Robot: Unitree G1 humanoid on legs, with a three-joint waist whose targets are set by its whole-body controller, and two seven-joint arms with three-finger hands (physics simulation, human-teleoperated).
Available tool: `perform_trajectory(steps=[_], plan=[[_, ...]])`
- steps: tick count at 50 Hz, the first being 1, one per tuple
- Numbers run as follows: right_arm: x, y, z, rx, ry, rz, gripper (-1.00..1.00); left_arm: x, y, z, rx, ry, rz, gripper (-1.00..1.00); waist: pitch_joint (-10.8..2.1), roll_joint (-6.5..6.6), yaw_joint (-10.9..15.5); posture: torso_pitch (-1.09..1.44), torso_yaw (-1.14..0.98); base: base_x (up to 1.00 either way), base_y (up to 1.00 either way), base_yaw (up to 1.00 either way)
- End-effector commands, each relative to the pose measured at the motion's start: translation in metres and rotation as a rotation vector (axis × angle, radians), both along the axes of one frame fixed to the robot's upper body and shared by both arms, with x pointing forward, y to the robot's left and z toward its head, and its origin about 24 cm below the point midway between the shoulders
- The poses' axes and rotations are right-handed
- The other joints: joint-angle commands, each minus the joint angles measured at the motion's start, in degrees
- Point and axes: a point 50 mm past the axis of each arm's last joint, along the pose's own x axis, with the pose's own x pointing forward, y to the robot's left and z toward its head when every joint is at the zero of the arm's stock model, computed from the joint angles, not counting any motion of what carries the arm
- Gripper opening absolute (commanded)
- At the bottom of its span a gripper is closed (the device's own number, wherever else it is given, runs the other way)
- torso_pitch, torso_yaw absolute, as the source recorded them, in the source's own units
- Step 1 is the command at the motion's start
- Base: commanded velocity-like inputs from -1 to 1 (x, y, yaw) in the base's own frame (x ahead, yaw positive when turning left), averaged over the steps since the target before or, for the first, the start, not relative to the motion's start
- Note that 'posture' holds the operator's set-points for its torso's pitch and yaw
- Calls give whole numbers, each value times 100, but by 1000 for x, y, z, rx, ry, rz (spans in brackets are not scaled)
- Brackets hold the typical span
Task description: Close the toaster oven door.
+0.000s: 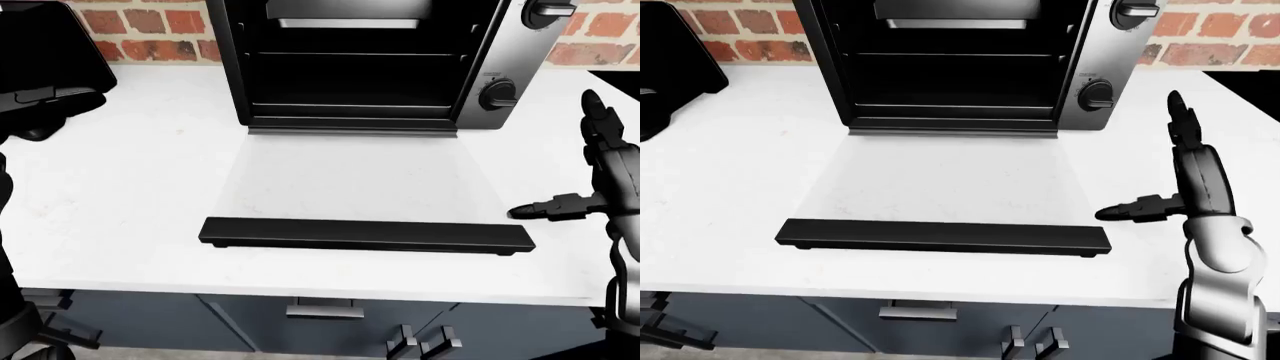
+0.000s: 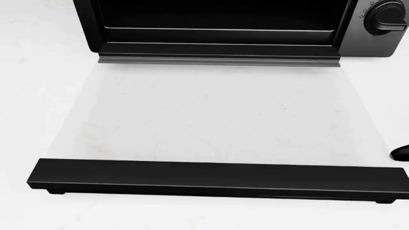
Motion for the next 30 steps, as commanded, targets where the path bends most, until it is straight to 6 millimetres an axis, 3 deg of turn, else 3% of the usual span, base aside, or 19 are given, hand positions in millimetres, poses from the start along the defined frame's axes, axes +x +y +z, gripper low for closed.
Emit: perform_trajectory(steps=[1, 30], plan=[[-3, 2, 20, -40, -78, 11, 100, -8, -1, 20, 39, -88, 6, 100, -128, 4, 0, 0, 0, 0, 0, 0], [-7, 25, 10, -15, -49, 118, 100, -9, -1, 19, 37, -87, 7, 100, -135, 23, -12, 0, 0, 0, 0, 0]])
